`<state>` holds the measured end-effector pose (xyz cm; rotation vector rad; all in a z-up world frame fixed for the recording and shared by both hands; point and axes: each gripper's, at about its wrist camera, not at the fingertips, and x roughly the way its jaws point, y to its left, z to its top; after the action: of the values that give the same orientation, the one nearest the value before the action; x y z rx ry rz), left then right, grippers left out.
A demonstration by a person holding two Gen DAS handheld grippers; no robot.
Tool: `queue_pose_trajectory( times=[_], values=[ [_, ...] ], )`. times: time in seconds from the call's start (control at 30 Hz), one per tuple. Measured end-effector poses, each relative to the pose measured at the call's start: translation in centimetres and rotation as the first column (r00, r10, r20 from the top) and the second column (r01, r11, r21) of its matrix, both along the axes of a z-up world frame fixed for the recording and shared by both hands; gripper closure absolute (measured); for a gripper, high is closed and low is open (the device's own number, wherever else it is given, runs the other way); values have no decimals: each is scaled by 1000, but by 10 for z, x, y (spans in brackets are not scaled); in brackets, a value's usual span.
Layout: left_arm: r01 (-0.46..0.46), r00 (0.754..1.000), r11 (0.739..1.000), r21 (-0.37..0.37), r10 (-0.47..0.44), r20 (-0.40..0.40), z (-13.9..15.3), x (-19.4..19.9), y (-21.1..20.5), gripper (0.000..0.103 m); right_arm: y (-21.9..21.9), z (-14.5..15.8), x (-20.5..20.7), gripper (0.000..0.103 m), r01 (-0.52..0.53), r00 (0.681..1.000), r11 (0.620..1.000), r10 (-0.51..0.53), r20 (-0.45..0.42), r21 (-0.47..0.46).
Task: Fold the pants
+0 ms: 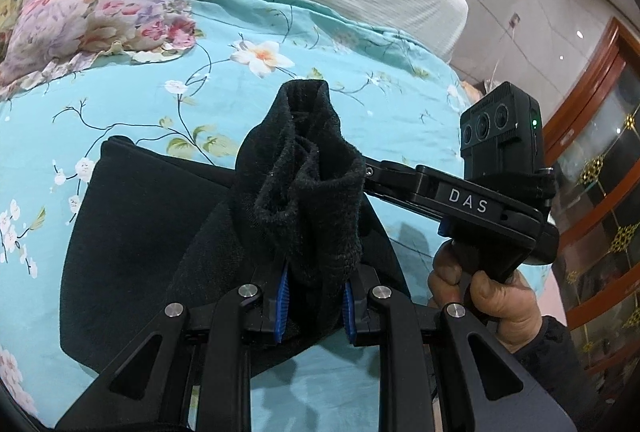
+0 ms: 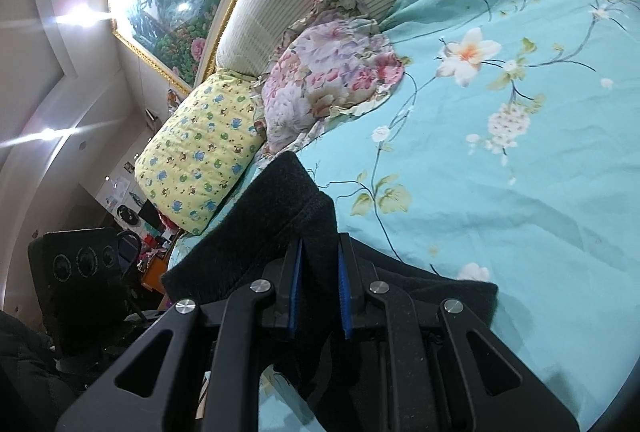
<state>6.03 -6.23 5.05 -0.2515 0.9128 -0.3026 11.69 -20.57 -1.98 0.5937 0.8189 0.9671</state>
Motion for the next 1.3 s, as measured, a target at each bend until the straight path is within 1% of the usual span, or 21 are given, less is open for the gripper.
queue_pose_trajectory(
  times=[0.13,0.2,0.23,0.3,0.33,0.37,0.4,0.43,0.47,0.5,0.53,0.6,0.67,0.73,0.83,0.93,1.17,1.3],
  values=[
    [15,1000,1000,24,-15,6,-4,1,-8,78,-6,-5,-2,85,10,1000,1000,-10,-5,-14],
    [24,1000,999,38,-25,14,-6,2,-14,74,-9,-8,-2,84,25,1000,999,-26,-11,-29],
    [28,999,999,43,-28,18,-7,1,-16,73,-10,-9,-2,81,30,999,999,-31,-16,-32],
    [35,999,998,54,-36,31,-8,1,-20,62,-14,-11,-2,81,62,998,996,-63,-24,-61],
    [41,998,998,50,-43,35,-9,1,-22,59,-16,-12,-2,81,76,997,995,-78,-28,-72],
    [49,998,998,37,-51,37,-9,1,-23,50,-19,-12,-3,81,88,995,993,-91,-32,-78],
    [58,998,998,23,-59,38,-11,1,-23,45,-24,-12,-4,81,103,994,992,-106,-37,-77],
    [64,997,998,16,-64,38,-12,1,-25,43,-29,-12,-6,78,123,991,989,-127,-40,-80],
    [71,997,997,14,-71,41,-12,1,-26,38,-33,-11,-7,74,141,989,986,-145,-41,-90],
    [78,996,997,14,-79,43,-13,0,-27,34,-37,-9,-10,64,161,985,981,-166,-40,-107],
    [87,995,996,16,-88,46,-14,-1,-29,33,-42,-8,-13,51,185,981,975,-191,-38,-125],
    [107,993,994,9,-108,44,-14,-3,-30,31,-50,-6,-20,40,229,971,963,-236,-36,-144],
    [128,991,992,-14,-128,42,-12,-5,-29,29,-60,-6,-27,37,260,962,955,-269,-43,-145],
    [144,989,989,-36,-142,42,-10,-7,-27,27,-67,-7,-32,28,284,953,947,-295,-63,-148],
    [149,988,988,-48,-147,51,-5,-11,-22,26,-75,-5,-41,25,308,945,943,-319,-76,-129],
    [136,989,989,-57,-132,65,2,-15,-13,24,-75,-1,-50,22,325,938,935,-337,-75,-139],
    [53,997,994,-93,-47,64,10,-19,23,23,-61,10,-64,18,327,938,928,-342,-55,-180],
    [3,998,996,-90,2,65,12,-21,42,23,-45,18,-68,16,308,946,925,-323,-33,-223]
  ],
)
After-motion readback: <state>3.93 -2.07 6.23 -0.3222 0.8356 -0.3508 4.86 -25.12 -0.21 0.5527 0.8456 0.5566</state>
